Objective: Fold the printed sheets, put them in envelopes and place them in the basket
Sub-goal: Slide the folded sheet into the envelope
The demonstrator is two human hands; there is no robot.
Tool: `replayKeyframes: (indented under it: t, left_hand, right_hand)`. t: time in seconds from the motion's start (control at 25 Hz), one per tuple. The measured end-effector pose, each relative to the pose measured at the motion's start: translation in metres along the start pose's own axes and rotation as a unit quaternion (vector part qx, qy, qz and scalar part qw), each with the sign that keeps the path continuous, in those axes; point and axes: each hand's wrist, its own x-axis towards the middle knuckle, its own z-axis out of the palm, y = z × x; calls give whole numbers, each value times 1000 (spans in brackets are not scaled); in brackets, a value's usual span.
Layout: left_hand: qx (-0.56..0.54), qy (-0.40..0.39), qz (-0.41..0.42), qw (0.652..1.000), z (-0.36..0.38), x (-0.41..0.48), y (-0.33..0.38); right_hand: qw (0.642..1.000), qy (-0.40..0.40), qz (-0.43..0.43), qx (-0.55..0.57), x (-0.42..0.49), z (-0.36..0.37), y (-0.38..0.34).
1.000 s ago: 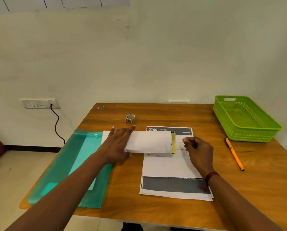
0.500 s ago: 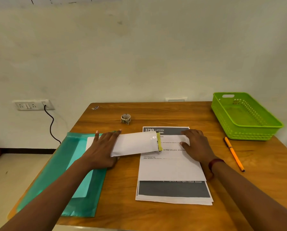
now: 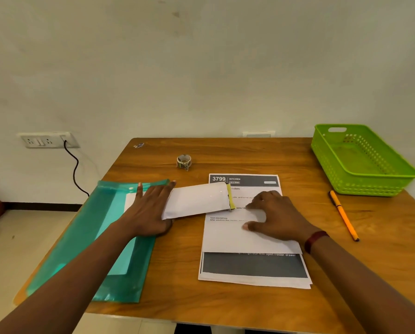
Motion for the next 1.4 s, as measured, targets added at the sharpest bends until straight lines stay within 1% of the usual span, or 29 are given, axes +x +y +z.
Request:
replayKeyframes:
  t: [0.04,0.08,0.2,0.36,0.48,0.56,0.68,0.88,0.96,1.04,1.12,1.16,1.4]
  left_hand:
    - [-1,0,0,1000,0,0,0]
    - [-3,-2,-1,1000,0,1,-1]
    - [-7,1,0,1000,-2,1,1]
    - [-14,5,-2,1000,-3,-3,3]
    - [-13,5,-7,1000,-4,-5,3]
    - [-14,4,-10,1000,-6,-6,3]
    - [-9,2,-7,1000,-10,-7,1]
    - [-3,25,-8,1000,-17,-6,-9]
    - [3,22,-8,1000,-18,-5,-9]
    - [9,23,-5,1000,-16,-6,-7]
    - [5,21,-1,1000,-15,-7,-2]
    - [2,22,1,1000,-15,-7,0]
    - [-8,30,7,999,-18,-7,13]
  right_hand:
    - [1000,-26,-13,-12,-5,1,-5]
    - [999,-33,-18,-15,-8,2,-8]
    - [1000,-20,-18,8,-8,2,-13]
    - [998,-57,11,32,-5,-1,-16]
    - [996,-63,22,62,-4,-3,-20]
    - [993,-60,24,103,-5,-3,-21]
    - [980,-17,49,194,-9,-12,-13]
    - [975,80,73,196,-17,-44,18]
    - [962,137,99,216,-16,-51,29]
    - [941,172,123,263,-15,-54,33]
    - [928,179,130,300,-13,-54,30]
    - [927,179,127,303,-12,-51,28]
    - [942,135,111,286,-5,-41,17]
